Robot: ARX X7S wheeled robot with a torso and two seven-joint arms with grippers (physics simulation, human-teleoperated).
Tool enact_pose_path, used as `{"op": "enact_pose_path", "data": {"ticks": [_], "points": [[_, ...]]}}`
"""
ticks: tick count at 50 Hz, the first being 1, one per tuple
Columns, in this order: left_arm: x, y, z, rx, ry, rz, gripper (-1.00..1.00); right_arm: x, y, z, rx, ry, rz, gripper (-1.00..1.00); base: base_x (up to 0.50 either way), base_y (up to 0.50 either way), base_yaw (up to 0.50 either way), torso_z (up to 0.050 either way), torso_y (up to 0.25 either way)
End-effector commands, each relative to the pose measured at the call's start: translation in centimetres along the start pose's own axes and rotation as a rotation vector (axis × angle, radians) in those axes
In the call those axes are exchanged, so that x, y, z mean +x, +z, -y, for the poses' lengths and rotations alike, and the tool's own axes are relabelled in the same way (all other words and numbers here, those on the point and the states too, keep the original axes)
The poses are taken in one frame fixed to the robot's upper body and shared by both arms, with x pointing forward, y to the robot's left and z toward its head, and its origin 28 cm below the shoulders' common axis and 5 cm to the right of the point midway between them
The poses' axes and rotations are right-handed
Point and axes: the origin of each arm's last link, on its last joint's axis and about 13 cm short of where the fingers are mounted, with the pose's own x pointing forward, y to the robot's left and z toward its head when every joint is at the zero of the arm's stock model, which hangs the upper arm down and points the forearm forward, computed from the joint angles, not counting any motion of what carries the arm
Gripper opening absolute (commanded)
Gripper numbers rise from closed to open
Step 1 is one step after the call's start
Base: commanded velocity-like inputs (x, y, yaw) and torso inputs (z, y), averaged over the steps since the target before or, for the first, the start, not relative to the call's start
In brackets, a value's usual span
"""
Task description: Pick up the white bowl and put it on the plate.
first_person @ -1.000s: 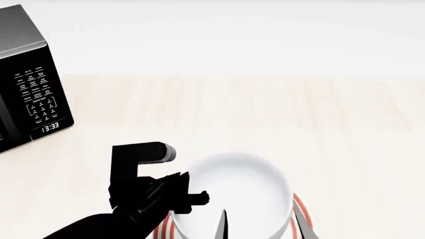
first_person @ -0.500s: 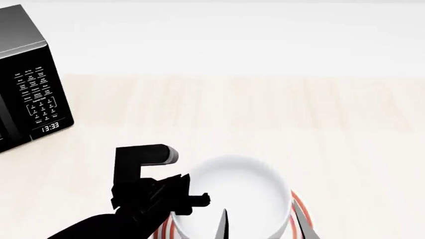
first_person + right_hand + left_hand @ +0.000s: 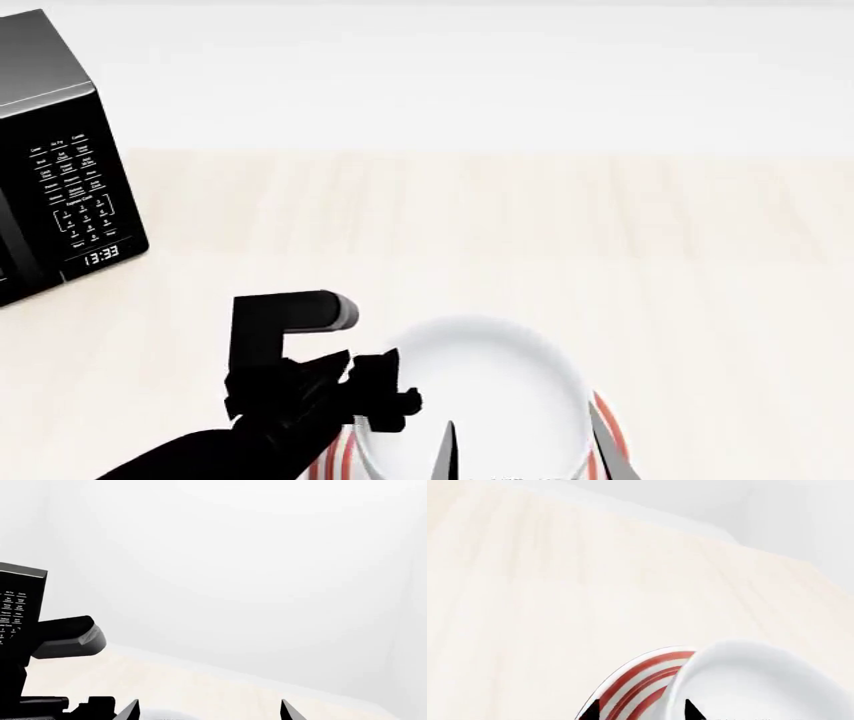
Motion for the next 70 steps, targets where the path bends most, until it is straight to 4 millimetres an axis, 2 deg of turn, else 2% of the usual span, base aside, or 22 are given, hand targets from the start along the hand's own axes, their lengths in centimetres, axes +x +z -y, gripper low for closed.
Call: {"op": "enact_pose_path", "data": {"ticks": [1, 8, 20, 26, 37, 42, 46, 53, 63, 70], "points": [[-0.3, 0.9, 0.7, -0.030, -0.048, 0.045, 1.00, 0.3, 0.0, 0.1, -0.008, -0.008, 0.011, 1.00, 0.00, 0.00, 0.00, 0.000, 0.000], [-0.9, 1.4, 0.5, 0.007, -0.025, 0.100, 1.00, 0.3, 0.0, 0.0, -0.008, -0.006, 0.011, 1.00, 0.00, 0.00, 0.00, 0.000, 0.000], [-3.8, 3.7, 1.0, 0.168, -0.007, 0.352, 1.00, 0.3, 0.6, 0.2, -0.009, -0.013, 0.025, 1.00, 0.00, 0.00, 0.00, 0.000, 0.000], [-5.8, 4.2, 1.1, 0.255, 0.000, 0.476, 1.00, 0.3, 1.8, 0.5, -0.018, -0.026, 0.060, 1.00, 0.00, 0.00, 0.00, 0.000, 0.000], [-9.5, 4.2, 0.5, 0.369, 0.066, 0.670, 1.00, 0.1, 5.5, 1.5, -0.042, -0.062, 0.165, 1.00, 0.00, 0.00, 0.00, 0.000, 0.000], [-10.6, 4.1, 0.1, 0.439, 0.103, 0.758, 1.00, 0.0, 6.7, 1.8, -0.048, -0.072, 0.202, 1.00, 0.00, 0.00, 0.00, 0.000, 0.000], [-11.0, 3.7, -0.5, 0.441, 0.124, 0.754, 1.00, -0.1, 7.4, 1.9, -0.050, -0.072, 0.228, 1.00, 0.00, 0.00, 0.00, 0.000, 0.000], [-13.4, 2.7, -1.1, 0.483, 0.152, 0.823, 1.00, -0.4, 8.6, 2.1, -0.070, -0.079, 0.279, 1.00, 0.00, 0.00, 0.00, 0.000, 0.000], [-16.4, 0.8, -1.7, 0.499, 0.221, 0.884, 1.00, -0.6, 9.3, 2.2, -0.096, -0.084, 0.313, 1.00, 0.00, 0.00, 0.00, 0.000, 0.000], [-17.7, 0.5, -1.9, 0.523, 0.264, 0.933, 1.00, -0.8, 10.0, 2.1, -0.102, -0.082, 0.343, 1.00, 0.00, 0.00, 0.00, 0.000, 0.000]]}}
